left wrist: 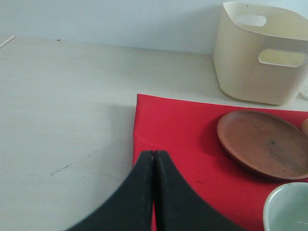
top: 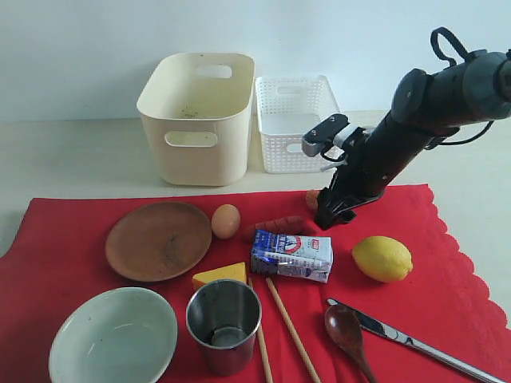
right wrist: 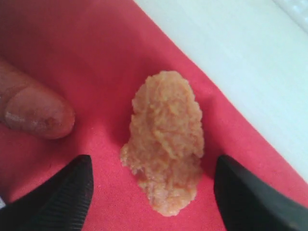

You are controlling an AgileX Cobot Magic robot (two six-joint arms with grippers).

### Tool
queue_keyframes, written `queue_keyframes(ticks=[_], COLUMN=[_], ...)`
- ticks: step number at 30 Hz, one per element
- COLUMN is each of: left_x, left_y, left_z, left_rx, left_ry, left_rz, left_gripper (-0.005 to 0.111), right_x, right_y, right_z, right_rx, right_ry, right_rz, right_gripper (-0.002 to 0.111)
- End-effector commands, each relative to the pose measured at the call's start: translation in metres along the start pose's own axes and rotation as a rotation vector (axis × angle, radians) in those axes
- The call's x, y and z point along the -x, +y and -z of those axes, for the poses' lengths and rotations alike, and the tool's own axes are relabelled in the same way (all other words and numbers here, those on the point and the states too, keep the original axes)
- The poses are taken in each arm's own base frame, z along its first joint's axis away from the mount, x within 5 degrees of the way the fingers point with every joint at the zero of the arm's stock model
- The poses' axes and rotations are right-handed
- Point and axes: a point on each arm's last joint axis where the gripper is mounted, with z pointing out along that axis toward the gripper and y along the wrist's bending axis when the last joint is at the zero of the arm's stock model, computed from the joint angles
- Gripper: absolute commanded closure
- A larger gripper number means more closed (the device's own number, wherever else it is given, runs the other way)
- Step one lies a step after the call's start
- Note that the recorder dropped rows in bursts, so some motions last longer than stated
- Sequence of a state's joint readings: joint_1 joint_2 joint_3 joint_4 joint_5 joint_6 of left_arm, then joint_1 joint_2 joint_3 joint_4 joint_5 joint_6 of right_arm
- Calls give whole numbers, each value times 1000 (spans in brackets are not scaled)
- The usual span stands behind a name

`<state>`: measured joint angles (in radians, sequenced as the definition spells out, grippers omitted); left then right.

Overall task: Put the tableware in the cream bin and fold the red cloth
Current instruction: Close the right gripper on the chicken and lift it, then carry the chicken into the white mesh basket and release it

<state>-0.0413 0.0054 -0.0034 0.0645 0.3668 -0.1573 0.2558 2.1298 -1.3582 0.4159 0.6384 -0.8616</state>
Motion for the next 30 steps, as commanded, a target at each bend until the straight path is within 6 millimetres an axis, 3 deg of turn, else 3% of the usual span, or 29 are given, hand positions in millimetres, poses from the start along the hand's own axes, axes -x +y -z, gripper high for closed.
queue_keyframes(ticks=[1, 6, 10, 15, 25, 30], left_x=[0, 0, 0, 0, 0, 0], left_y=[0, 0, 0, 0, 0, 0], left_z=[0, 0, 0, 0, 0, 0], left_rx=[0, 0, 0, 0, 0, 0], left_ry=[-13, -13, -13, -13, -13, -13], left_rz=[-1, -1, -1, -1, -1, -1], left_gripper=[107, 107, 107, 107, 107, 107], right_x=[-1, -2, -2, 2, 50, 79], right_y=[0, 2, 2, 2, 5, -3], right_z=[0, 0, 0, 9, 113, 142], right_rx=[0, 14, 13, 3, -114, -142], right_ry=[3, 15, 16, -1, -281, -394], right_rz=[-17, -17, -51, -77, -137, -181], right_gripper=[58, 80, 108, 108, 108, 108])
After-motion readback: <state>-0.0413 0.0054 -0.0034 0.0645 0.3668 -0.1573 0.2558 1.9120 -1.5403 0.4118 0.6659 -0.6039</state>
